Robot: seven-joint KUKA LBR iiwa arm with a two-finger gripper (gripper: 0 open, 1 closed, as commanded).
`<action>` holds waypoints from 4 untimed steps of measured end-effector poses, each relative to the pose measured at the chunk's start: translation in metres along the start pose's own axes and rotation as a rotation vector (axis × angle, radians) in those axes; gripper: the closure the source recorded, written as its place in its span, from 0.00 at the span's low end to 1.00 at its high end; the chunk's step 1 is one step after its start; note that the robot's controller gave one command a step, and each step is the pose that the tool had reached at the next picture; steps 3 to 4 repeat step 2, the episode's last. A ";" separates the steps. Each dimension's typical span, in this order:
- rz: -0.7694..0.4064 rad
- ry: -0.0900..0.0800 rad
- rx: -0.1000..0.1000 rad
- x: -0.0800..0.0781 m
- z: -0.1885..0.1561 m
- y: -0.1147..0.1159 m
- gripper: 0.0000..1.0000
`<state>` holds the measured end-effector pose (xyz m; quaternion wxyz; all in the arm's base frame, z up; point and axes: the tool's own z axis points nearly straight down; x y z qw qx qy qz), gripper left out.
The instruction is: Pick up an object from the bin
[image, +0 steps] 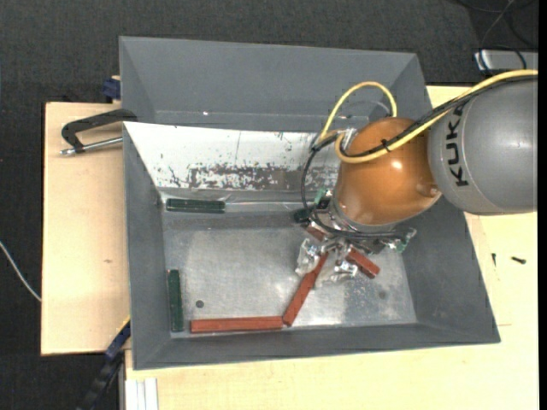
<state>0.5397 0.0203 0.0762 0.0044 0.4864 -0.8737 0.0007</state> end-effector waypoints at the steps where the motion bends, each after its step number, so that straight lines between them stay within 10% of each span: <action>1: 0.001 -0.001 0.000 0.000 -0.001 0.000 1.00; 4: 0.001 -0.007 0.002 0.000 -0.004 0.001 1.00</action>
Offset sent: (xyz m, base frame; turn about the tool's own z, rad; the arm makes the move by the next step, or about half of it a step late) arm 0.0000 0.0001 0.0334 0.0000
